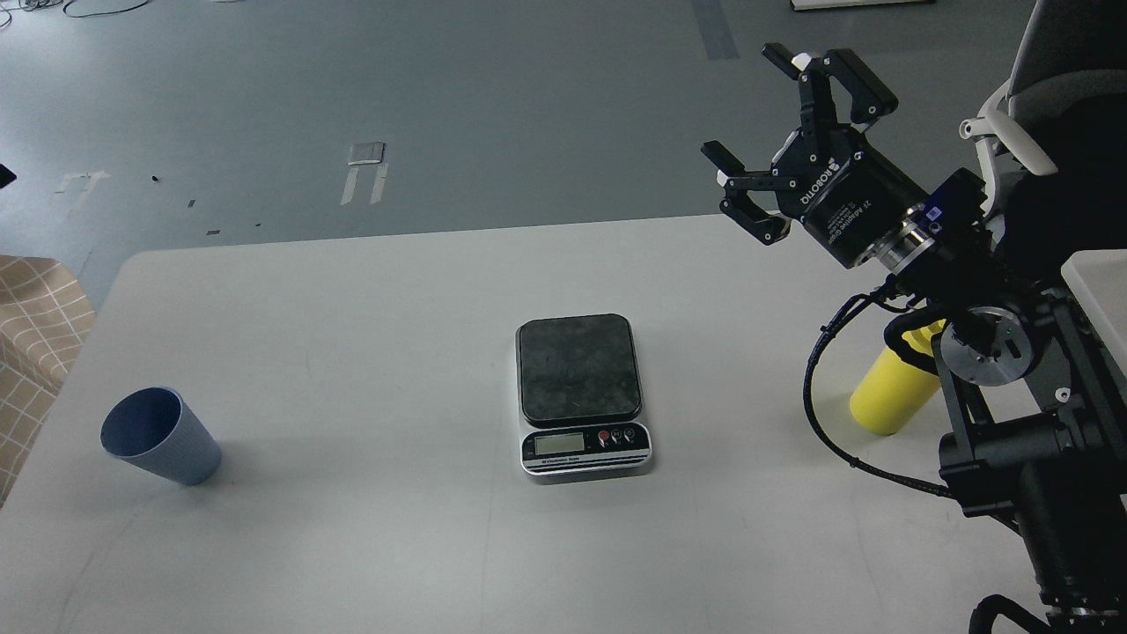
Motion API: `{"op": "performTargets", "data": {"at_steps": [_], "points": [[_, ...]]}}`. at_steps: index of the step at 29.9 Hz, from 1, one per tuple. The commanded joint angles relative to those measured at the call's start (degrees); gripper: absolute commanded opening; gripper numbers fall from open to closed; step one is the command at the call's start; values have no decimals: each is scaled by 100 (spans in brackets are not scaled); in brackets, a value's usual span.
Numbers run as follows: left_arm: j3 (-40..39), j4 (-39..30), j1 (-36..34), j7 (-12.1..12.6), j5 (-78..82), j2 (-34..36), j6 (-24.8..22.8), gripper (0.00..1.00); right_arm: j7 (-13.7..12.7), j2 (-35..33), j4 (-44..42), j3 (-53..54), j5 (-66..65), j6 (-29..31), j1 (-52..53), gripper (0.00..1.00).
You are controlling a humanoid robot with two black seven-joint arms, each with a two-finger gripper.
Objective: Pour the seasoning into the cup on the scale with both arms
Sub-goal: 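Swing the left gripper out and down toward the blue cup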
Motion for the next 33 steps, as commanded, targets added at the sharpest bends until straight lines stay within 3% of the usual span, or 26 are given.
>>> {"op": "performTargets", "data": {"at_steps": [1,4,10,18,29,33], "points": [[-13,175,-547,0,-383,-23,-567,98,0,0,9,19,8,0,0,100],[-22,219,-646,0,-1329,-15,-1498,98,0,0,9,19,8,0,-26,100],[-30,404,-645,0,-2415,12,-2459,98,0,0,18,28,16,0,-53,100],[-22,518,-645,0,-2231,117,-2500,98,0,0,18,28,8,0,-70,100],[93,307,-602,0,63,591,-2500,98,0,0,0,28,16,9,-176,100],[565,106,-602,0,694,837,-2500,98,0,0,0,28,8,9,-219,100]]}}
